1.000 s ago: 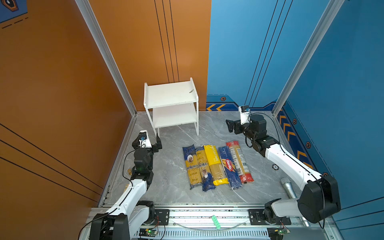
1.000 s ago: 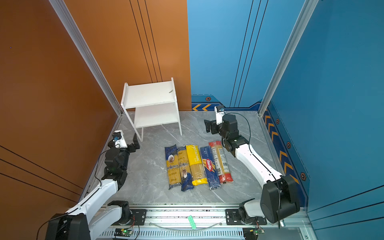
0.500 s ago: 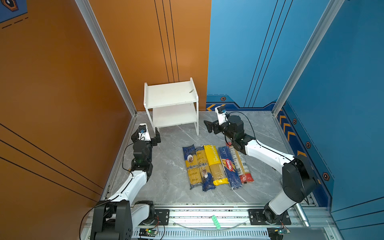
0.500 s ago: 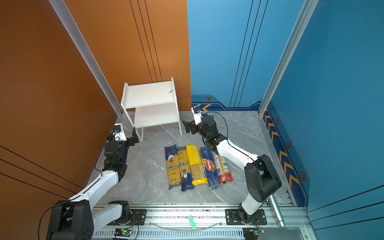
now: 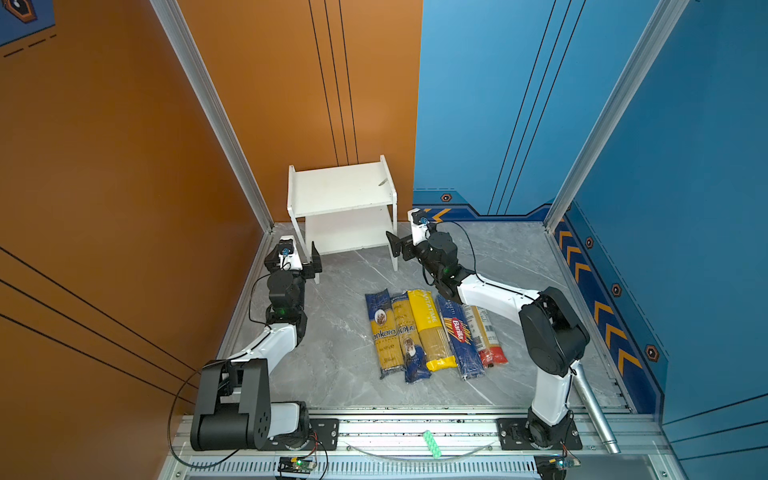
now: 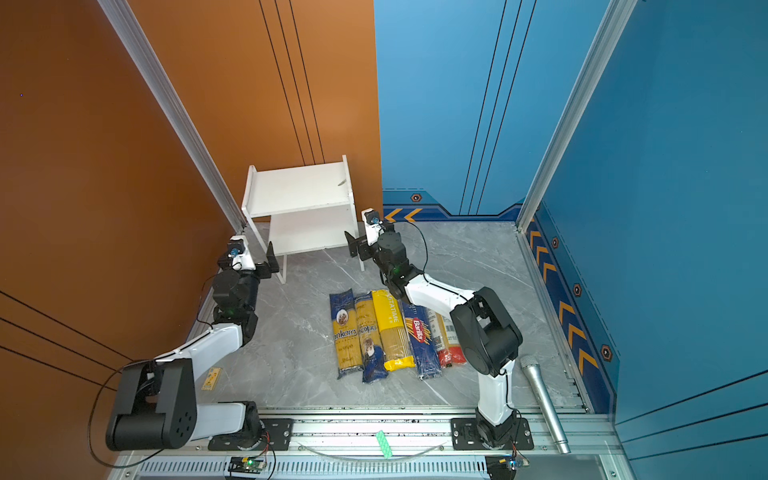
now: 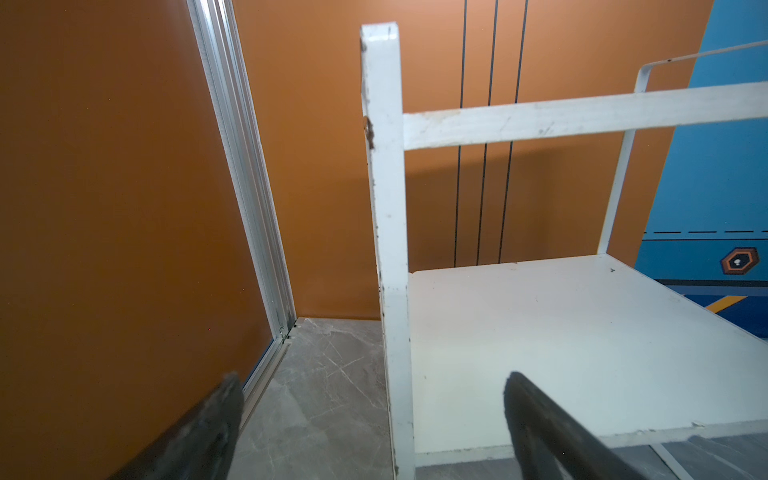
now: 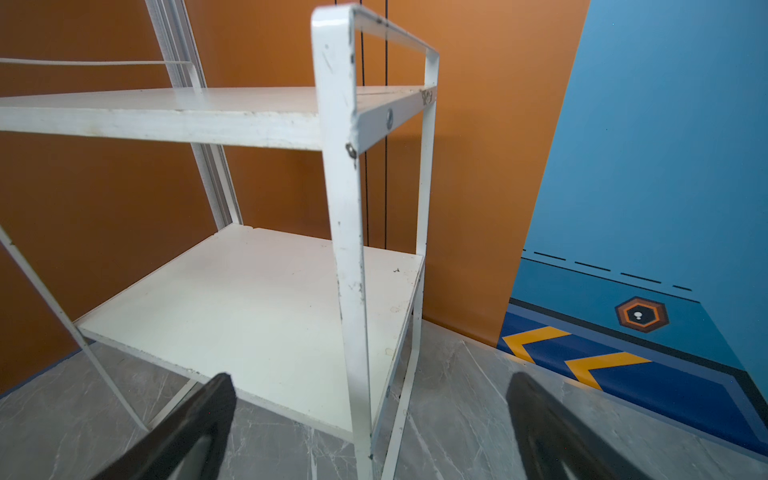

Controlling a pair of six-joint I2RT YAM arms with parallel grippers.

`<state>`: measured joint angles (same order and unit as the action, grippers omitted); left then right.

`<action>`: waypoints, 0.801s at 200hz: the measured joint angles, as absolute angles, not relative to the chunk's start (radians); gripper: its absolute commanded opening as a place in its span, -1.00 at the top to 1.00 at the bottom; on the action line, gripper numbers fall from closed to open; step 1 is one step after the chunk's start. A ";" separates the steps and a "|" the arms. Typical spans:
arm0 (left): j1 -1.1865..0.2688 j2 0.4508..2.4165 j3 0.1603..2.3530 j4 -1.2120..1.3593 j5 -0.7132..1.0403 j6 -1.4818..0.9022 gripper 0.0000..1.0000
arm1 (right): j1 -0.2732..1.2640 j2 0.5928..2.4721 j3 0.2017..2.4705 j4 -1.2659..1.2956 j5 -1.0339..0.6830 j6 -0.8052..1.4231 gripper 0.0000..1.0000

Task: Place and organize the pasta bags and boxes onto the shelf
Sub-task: 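Raise both grippers and reach toward the legs of the white shelf, then close left gripper on nearest shelf leg while right gripper closes on other leg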

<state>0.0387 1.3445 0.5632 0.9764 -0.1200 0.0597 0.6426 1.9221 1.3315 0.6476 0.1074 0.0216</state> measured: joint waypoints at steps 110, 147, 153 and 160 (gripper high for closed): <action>0.047 1.462 0.602 1.110 -0.104 0.051 -0.39 | 0.643 2.006 1.356 0.793 0.136 0.005 -1.00; 0.049 1.488 0.603 1.135 -0.105 0.044 -0.31 | 0.642 2.039 1.370 0.809 0.136 0.003 -1.00; 0.050 1.490 0.603 1.138 -0.105 0.044 -0.29 | 0.641 2.041 1.370 0.809 0.136 0.003 -1.00; 0.051 1.493 0.604 1.141 -0.105 0.042 -0.27 | 0.641 2.042 1.370 0.809 0.136 0.003 -1.00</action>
